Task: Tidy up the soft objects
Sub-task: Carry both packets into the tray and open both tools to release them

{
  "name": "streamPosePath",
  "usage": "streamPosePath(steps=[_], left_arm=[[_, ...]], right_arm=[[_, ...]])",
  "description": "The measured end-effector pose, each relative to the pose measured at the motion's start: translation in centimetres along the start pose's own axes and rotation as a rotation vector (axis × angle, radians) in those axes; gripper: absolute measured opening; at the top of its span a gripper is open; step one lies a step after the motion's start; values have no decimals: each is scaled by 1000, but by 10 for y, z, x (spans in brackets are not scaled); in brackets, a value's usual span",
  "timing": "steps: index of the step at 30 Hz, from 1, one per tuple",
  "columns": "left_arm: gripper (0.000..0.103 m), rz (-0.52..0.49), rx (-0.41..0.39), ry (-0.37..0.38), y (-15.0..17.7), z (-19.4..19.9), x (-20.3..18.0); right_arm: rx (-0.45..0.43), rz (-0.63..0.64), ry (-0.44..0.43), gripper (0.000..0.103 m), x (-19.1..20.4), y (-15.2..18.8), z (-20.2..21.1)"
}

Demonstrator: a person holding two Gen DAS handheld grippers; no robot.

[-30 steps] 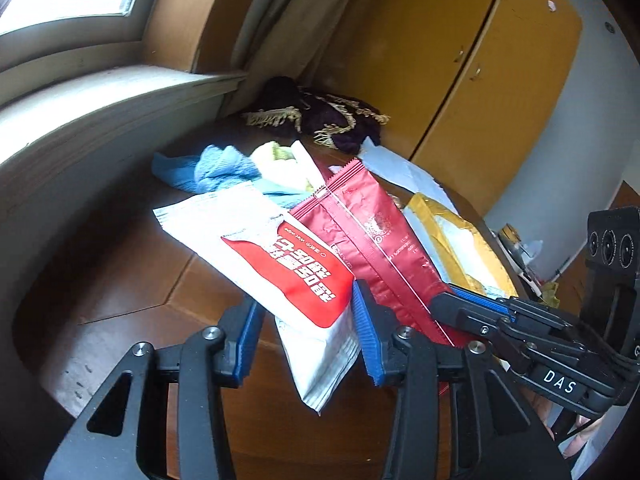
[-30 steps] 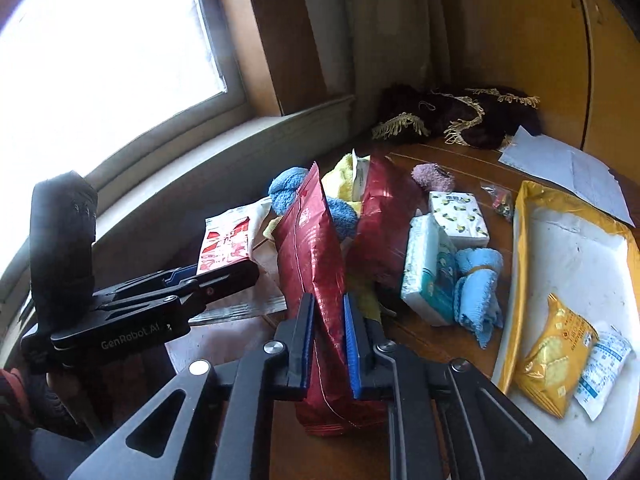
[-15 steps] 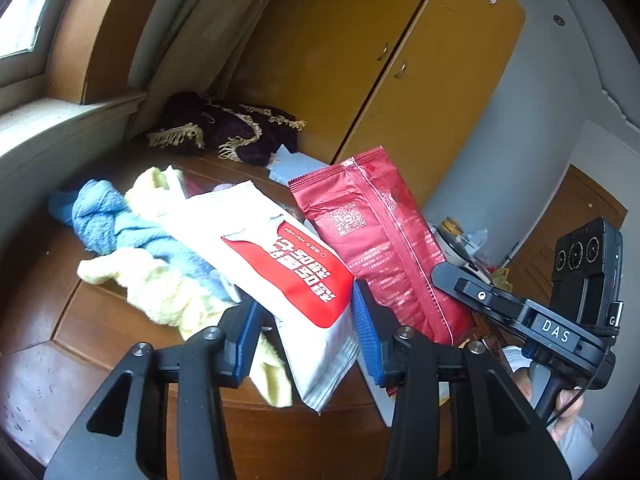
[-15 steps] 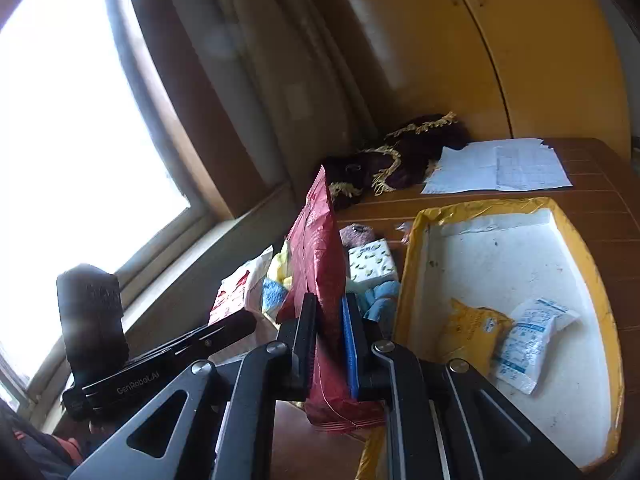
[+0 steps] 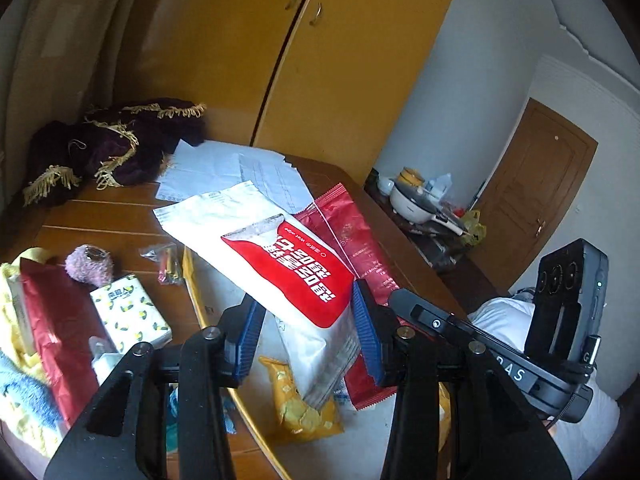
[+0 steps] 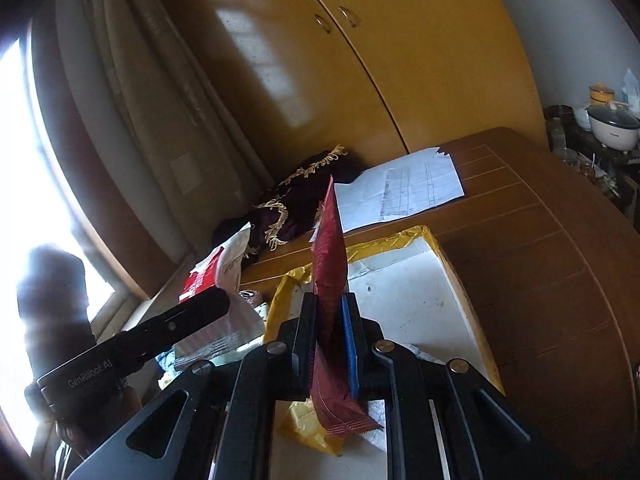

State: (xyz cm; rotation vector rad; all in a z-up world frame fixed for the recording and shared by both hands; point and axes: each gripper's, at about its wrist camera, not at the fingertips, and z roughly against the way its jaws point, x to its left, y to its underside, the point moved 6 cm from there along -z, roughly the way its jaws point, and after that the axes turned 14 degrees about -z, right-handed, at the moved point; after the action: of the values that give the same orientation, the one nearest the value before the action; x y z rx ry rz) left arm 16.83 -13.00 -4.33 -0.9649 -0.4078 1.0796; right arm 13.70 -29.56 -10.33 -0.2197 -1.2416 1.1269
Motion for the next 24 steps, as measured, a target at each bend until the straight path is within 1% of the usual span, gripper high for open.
streamPosePath(steps=[2,3,4,6,7,9,12,14,15,18,20,21,23,24], left_arm=[[42,2,48,-13,4,-22,3],[42,12,67,-17,8,-31,6],[41,24,94,-12,13,-38,9],[41,57,127,10,23,-44,11],[41,56,130,3,25,-47,12],[42,39,139,-37,29,-50,13],[42,14,148,-43,34,-51,5],[42,-1,152,-57,36,-54,4],[42,-4,156,-57,37,-56,4],[43,3,168,-56,39,-60,6],[44,3,163,-34,38,-61,5],[46,5,154,-23,37,-59,4],[56,-3,132,-8,34,-56,1],[66,-8,116,-7,33,-54,0]], right_arm=[[1,-9,4,11,-9,-1,-11],[12,-20,8,7,-14,0,-17],[27,-37,-3,5,-17,1,-22],[22,-50,-43,1,-20,-1,-23],[10,-36,-32,1,-20,-1,-21],[-1,-14,-5,1,-20,2,-21],[15,-7,-20,2,-18,6,-22],[2,5,-15,4,-16,7,-20],[-1,8,-14,6,-17,6,-21],[-9,-6,-26,7,-20,4,-19],[-3,-28,-36,9,-24,3,-20],[4,-43,-43,13,-25,3,-20],[11,-67,-67,20,-28,3,-19],[11,-75,-74,23,-28,3,-18]])
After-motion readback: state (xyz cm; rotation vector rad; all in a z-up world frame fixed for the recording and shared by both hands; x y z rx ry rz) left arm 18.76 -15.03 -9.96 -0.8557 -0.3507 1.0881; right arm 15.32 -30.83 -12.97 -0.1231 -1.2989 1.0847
